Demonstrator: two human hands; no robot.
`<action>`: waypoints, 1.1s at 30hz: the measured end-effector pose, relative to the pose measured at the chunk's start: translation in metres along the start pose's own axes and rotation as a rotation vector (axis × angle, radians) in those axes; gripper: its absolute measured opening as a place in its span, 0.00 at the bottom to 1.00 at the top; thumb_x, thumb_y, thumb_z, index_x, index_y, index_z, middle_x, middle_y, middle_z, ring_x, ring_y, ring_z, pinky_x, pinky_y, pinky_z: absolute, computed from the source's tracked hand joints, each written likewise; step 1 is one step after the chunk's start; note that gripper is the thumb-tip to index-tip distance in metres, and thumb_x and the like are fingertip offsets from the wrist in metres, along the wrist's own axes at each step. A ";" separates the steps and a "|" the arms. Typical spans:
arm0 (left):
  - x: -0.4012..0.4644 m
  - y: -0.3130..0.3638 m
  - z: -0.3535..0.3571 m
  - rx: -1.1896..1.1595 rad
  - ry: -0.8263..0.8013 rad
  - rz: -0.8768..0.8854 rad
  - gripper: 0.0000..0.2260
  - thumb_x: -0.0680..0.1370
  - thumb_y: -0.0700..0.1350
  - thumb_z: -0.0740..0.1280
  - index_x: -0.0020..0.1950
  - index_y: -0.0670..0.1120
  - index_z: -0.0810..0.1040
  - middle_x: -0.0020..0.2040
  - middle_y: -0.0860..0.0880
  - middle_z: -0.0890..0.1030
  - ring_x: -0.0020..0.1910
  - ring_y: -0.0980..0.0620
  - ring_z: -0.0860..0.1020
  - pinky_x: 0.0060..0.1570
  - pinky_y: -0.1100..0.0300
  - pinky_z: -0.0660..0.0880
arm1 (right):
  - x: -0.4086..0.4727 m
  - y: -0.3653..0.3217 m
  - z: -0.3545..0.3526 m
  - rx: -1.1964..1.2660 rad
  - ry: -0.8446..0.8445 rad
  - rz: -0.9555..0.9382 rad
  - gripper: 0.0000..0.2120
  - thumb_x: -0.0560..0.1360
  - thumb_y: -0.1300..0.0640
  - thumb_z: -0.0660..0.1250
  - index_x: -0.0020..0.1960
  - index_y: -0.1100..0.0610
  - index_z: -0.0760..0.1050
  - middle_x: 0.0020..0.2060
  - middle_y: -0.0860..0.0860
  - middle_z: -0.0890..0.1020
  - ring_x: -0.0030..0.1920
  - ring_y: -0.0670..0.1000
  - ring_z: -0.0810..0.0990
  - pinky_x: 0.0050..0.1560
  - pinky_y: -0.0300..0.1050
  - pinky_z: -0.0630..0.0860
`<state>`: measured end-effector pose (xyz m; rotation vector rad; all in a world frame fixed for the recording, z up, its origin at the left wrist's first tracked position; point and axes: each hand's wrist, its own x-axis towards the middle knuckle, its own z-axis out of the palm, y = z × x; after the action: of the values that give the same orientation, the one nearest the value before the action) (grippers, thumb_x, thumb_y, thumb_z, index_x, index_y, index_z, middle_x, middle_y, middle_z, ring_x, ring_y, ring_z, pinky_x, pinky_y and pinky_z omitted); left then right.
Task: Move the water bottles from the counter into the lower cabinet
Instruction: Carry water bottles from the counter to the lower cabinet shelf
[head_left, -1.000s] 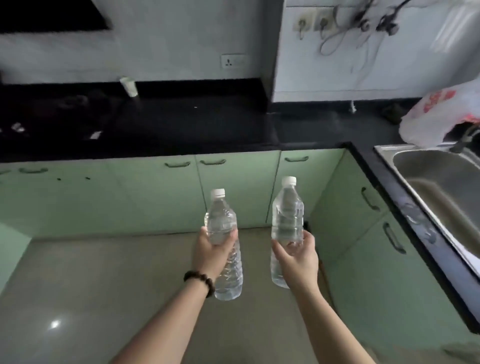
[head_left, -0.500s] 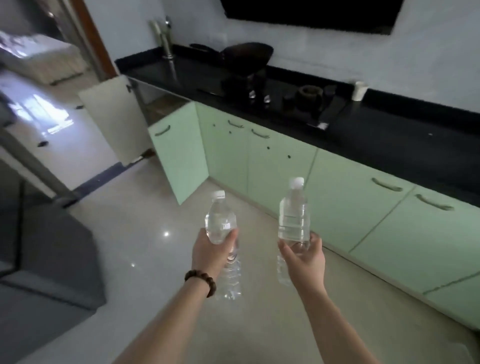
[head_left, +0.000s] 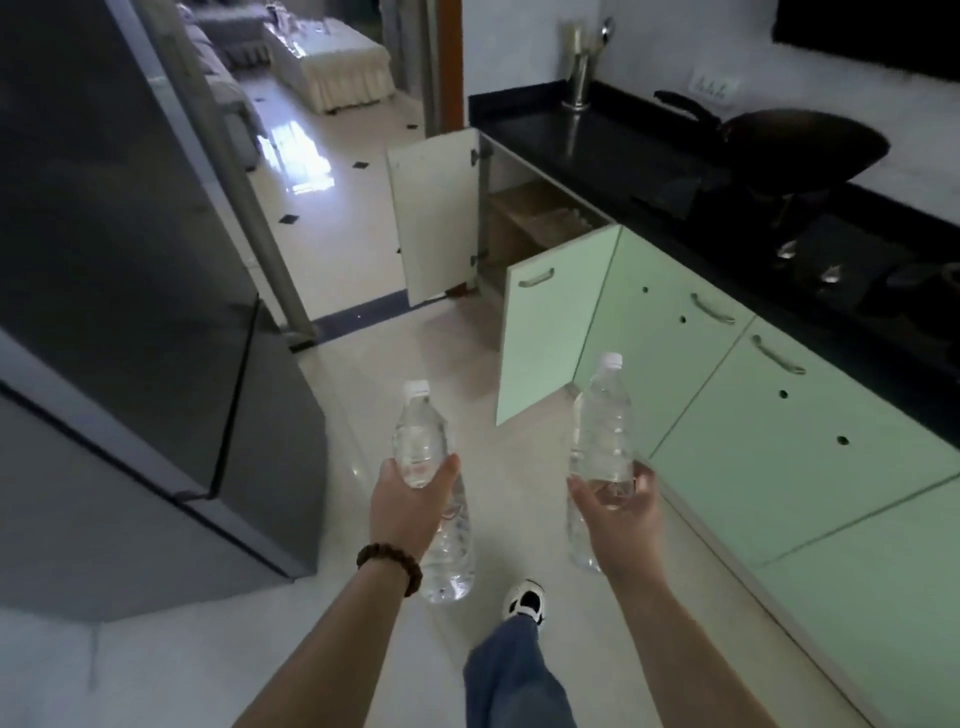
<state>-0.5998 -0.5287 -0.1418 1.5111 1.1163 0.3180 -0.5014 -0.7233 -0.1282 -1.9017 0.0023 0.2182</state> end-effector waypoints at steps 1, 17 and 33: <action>0.018 0.010 -0.001 -0.006 0.006 -0.002 0.30 0.61 0.67 0.72 0.52 0.46 0.77 0.44 0.47 0.84 0.40 0.47 0.84 0.41 0.47 0.82 | 0.022 -0.008 0.015 -0.005 -0.017 -0.002 0.24 0.67 0.53 0.76 0.58 0.53 0.68 0.42 0.51 0.81 0.40 0.49 0.81 0.38 0.41 0.73; 0.341 0.181 -0.002 -0.113 0.089 0.014 0.16 0.69 0.54 0.76 0.49 0.51 0.74 0.46 0.46 0.82 0.43 0.46 0.83 0.39 0.51 0.81 | 0.303 -0.173 0.272 -0.021 -0.240 -0.125 0.34 0.63 0.45 0.75 0.64 0.54 0.68 0.51 0.51 0.79 0.46 0.50 0.80 0.39 0.36 0.72; 0.663 0.323 0.014 -0.072 -0.366 0.011 0.13 0.72 0.50 0.74 0.51 0.47 0.76 0.45 0.46 0.82 0.36 0.50 0.83 0.29 0.60 0.77 | 0.481 -0.242 0.472 -0.049 0.108 0.111 0.21 0.66 0.52 0.77 0.52 0.57 0.70 0.41 0.51 0.81 0.37 0.42 0.79 0.31 0.34 0.68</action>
<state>-0.1050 0.0179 -0.1124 1.4420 0.7982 0.0816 -0.0731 -0.1496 -0.1254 -1.9625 0.1777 0.1920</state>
